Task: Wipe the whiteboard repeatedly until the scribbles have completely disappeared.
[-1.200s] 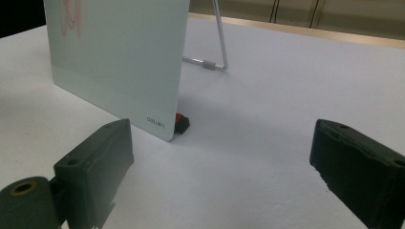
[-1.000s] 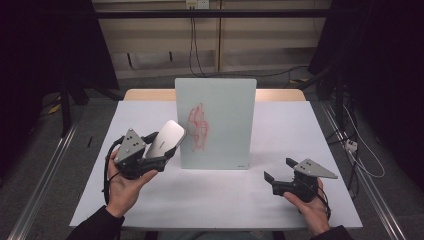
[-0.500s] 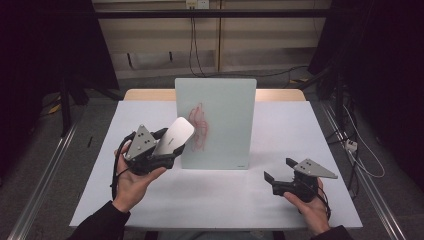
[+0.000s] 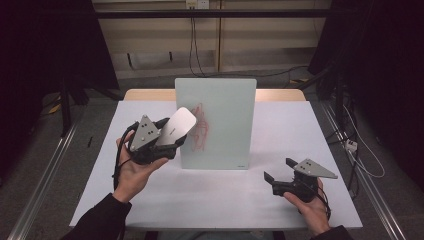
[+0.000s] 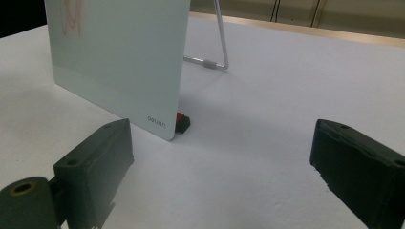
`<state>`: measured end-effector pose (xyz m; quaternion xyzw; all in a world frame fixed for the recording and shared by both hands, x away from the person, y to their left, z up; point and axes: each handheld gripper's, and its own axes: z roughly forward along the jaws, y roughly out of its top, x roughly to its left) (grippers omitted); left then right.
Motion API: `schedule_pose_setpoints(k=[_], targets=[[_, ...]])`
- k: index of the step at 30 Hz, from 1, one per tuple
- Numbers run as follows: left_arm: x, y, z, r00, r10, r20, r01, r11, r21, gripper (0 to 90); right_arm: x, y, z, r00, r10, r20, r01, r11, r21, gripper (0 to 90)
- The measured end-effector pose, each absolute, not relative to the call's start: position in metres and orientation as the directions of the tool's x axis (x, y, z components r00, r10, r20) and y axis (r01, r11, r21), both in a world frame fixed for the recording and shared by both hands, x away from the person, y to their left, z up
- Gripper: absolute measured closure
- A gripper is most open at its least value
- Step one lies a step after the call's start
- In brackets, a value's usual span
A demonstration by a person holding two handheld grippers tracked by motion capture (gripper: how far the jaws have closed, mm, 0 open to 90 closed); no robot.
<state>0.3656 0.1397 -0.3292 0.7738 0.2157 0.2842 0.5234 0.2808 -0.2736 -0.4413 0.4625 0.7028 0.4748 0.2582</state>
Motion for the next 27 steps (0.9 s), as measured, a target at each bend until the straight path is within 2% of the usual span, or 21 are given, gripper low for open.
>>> schedule_pose_setpoints(k=[11, 27], targets=[[0.377, 0.119, -0.321, 0.74, 0.625, 0.248, -0.012, -0.357, 0.934, 31.1, 0.281, -0.274, -0.441, -0.442, 0.893, 0.085, 0.407, 0.115, 0.906, 6.8], [0.398, 0.105, -0.327, 0.733, 0.618, 0.285, -0.021, -0.398, 0.917, 31.0, 0.281, -0.274, -0.442, -0.447, 0.89, 0.087, 0.408, 0.117, 0.906, 6.8]])
